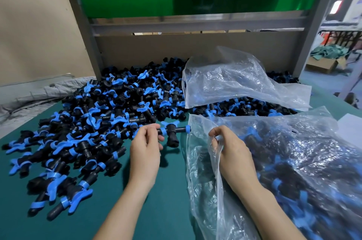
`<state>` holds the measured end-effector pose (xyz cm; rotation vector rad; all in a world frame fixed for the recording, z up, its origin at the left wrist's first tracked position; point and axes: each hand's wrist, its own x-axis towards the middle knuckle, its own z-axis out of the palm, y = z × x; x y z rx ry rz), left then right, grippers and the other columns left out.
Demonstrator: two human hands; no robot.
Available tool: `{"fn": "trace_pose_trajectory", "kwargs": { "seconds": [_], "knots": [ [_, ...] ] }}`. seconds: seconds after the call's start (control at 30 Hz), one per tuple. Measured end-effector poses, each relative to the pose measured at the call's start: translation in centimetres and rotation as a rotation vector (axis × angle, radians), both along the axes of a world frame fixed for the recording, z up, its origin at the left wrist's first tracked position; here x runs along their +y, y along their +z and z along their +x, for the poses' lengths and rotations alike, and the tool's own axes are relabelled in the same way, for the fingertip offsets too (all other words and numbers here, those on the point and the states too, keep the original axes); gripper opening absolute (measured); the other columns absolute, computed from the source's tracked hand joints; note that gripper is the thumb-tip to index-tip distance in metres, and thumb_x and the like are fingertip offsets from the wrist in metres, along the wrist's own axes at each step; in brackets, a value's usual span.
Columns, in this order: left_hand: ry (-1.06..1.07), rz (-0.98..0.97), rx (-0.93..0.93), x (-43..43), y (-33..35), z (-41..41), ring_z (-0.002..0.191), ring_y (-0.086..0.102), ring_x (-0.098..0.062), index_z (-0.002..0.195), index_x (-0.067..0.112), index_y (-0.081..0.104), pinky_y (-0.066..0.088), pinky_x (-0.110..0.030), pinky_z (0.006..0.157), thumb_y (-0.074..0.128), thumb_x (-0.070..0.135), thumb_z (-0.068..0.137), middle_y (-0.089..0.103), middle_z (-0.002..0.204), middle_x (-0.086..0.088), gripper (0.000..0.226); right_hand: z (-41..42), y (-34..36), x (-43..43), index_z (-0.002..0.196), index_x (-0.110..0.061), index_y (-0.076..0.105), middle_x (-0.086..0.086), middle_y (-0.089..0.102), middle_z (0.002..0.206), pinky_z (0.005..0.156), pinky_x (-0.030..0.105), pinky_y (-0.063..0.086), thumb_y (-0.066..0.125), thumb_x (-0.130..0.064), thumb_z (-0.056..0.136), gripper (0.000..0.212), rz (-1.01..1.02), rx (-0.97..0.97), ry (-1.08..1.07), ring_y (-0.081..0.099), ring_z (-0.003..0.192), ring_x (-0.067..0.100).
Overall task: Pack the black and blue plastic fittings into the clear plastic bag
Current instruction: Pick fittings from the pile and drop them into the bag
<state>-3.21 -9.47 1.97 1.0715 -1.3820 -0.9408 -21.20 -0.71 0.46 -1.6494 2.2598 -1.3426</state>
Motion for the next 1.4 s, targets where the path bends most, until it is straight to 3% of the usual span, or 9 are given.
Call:
{"fn": "trace_pose_trajectory", "kwargs": {
  "seconds": [0.17, 0.67, 0.8, 0.97, 1.13, 1.23, 1.4],
  "knots": [
    [-0.076, 0.135, 0.163, 0.0, -0.3, -0.6, 0.051, 0.049, -0.006, 0.091, 0.017, 0.066, 0.044, -0.020, 0.047, 0.044, 0.033, 0.104, 0.053, 0.058, 0.012, 0.030, 0.0, 0.0, 0.0, 0.093, -0.047, 0.044, -0.023, 0.057, 0.081, 0.057, 0.023, 0.036, 0.050, -0.035, 0.099, 0.015, 0.002, 0.003, 0.005, 0.054, 0.071, 0.005],
    [-0.096, 0.158, 0.185, 0.0, -0.8, -0.9, 0.050, 0.047, -0.004, 0.088, 0.014, 0.064, 0.044, -0.019, 0.046, 0.046, 0.037, 0.102, 0.055, 0.055, 0.013, 0.033, 0.0, -0.2, -0.1, 0.093, -0.046, 0.045, -0.022, 0.058, 0.076, 0.054, 0.023, 0.036, 0.053, -0.036, 0.097, 0.013, -0.002, 0.020, -0.009, 0.054, 0.067, 0.002],
    [-0.099, 0.182, 0.224, -0.1, -0.9, -0.9, 0.052, 0.049, -0.005, 0.093, 0.014, 0.065, 0.046, -0.019, 0.048, 0.045, 0.033, 0.104, 0.056, 0.061, 0.009, 0.030, 0.0, -0.4, -0.1, 0.094, -0.045, 0.045, -0.023, 0.058, 0.080, 0.056, 0.028, 0.037, 0.052, -0.037, 0.098, 0.012, 0.001, 0.023, -0.010, 0.055, 0.073, 0.005],
    [-0.218, 0.386, 0.433, -0.3, -0.8, -1.1, 0.057, 0.056, -0.008, 0.107, 0.012, 0.063, 0.052, -0.022, 0.054, 0.043, 0.016, 0.105, 0.066, 0.078, -0.004, 0.020, -0.1, -0.4, -0.1, 0.094, -0.046, 0.044, -0.022, 0.057, 0.079, 0.056, 0.031, 0.037, 0.052, -0.036, 0.098, 0.014, 0.002, 0.025, -0.003, 0.054, 0.073, 0.007],
    [-0.273, 0.500, 0.579, -0.5, -1.1, -1.2, 0.067, 0.065, -0.009, 0.106, 0.010, 0.060, 0.055, -0.022, 0.061, 0.049, 0.002, 0.100, 0.071, 0.088, -0.008, 0.015, 0.0, -0.4, -0.1, 0.094, -0.044, 0.045, -0.021, 0.058, 0.079, 0.057, 0.032, 0.038, 0.054, -0.035, 0.098, 0.013, -0.003, 0.019, -0.005, 0.055, 0.072, 0.005],
    [-0.259, 0.436, 0.513, -0.5, -1.3, -1.2, 0.071, 0.066, -0.008, 0.102, 0.011, 0.058, 0.055, -0.021, 0.067, 0.052, -0.004, 0.097, 0.068, 0.088, -0.008, 0.017, 0.0, -0.4, -0.1, 0.094, -0.045, 0.045, -0.021, 0.057, 0.078, 0.057, 0.032, 0.039, 0.053, -0.036, 0.098, 0.013, -0.002, 0.013, -0.002, 0.054, 0.071, 0.005],
    [-0.146, 0.127, 0.152, -0.1, -1.1, -0.9, 0.078, 0.066, -0.007, 0.093, 0.019, 0.057, 0.051, -0.022, 0.080, 0.060, 0.001, 0.094, 0.069, 0.100, 0.007, 0.018, 0.0, -0.4, -0.1, 0.095, -0.044, 0.046, -0.020, 0.057, 0.075, 0.057, 0.029, 0.038, 0.053, -0.034, 0.098, 0.012, 0.000, 0.020, -0.008, 0.055, 0.072, 0.004]
  ]
}}
